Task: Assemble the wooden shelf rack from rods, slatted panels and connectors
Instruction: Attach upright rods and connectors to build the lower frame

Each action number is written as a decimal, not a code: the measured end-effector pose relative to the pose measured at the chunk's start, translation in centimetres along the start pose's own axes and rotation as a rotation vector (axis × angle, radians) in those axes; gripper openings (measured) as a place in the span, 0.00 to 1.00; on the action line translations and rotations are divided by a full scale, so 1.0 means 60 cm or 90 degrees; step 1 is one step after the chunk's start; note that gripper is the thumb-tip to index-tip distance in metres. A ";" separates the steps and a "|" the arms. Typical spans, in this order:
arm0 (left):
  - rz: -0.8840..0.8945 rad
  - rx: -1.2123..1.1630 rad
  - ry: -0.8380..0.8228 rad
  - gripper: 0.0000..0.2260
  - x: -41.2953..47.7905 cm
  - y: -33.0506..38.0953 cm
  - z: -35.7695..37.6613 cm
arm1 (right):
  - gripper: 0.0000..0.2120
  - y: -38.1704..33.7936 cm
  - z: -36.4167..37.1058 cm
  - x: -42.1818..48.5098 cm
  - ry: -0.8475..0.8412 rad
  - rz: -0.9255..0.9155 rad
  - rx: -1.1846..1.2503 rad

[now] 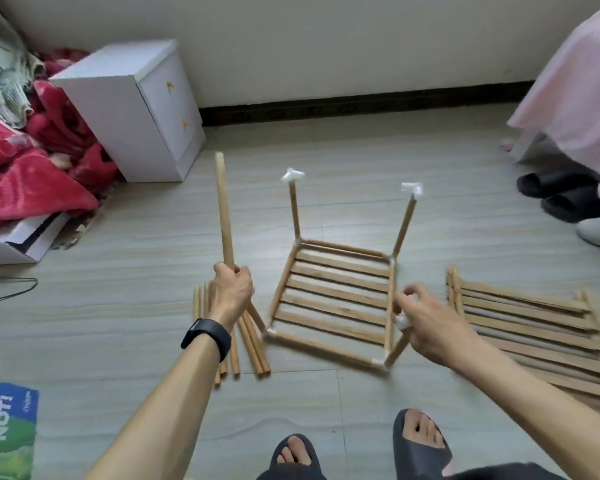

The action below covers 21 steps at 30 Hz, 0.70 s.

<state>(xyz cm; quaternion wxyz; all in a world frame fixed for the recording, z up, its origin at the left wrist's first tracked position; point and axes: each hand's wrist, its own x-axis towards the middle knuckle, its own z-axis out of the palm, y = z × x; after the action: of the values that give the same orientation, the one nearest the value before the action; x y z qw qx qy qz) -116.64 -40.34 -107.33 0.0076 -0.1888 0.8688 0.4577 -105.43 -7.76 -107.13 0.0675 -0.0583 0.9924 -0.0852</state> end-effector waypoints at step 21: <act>-0.033 -0.075 -0.120 0.09 -0.123 -0.019 0.045 | 0.34 0.095 0.055 -0.080 0.413 0.105 0.310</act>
<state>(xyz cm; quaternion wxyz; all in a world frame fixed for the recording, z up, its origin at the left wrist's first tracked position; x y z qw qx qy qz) -109.85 -36.43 -108.44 0.0901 -0.1675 0.8306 0.5233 -100.81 -2.09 -110.79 -0.2302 0.0688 0.9144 -0.3259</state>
